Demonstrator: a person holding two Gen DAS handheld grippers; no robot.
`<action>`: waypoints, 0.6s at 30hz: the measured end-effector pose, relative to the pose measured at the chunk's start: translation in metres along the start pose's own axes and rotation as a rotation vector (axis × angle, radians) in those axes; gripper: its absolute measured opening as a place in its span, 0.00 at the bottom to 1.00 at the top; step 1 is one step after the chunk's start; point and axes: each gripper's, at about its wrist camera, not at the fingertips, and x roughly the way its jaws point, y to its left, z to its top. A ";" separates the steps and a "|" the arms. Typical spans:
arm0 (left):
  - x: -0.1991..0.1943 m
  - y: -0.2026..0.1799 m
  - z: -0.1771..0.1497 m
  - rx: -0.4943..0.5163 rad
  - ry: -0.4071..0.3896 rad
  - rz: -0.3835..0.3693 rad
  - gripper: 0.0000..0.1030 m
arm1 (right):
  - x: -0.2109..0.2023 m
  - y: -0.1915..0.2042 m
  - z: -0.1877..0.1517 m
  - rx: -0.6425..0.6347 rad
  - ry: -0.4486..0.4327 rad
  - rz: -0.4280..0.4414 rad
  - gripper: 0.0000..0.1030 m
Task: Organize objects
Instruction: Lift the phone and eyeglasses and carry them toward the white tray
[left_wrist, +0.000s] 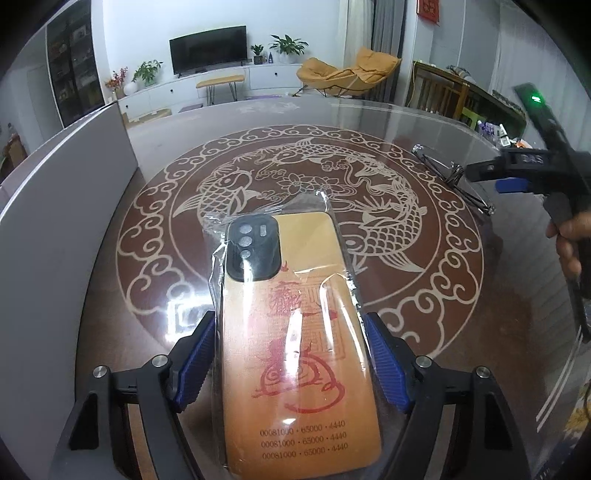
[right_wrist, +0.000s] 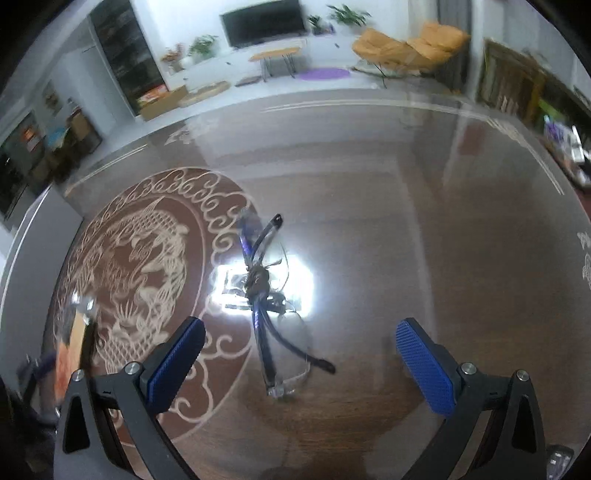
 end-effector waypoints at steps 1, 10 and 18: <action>-0.002 0.001 -0.002 -0.003 -0.007 -0.002 0.74 | 0.007 0.007 0.004 -0.016 0.044 0.005 1.00; -0.038 0.004 -0.010 -0.037 -0.055 -0.039 0.74 | 0.019 0.045 0.007 -0.109 0.003 -0.072 0.25; -0.099 0.005 -0.007 -0.089 -0.151 -0.109 0.74 | -0.034 0.012 -0.031 0.111 -0.031 0.210 0.25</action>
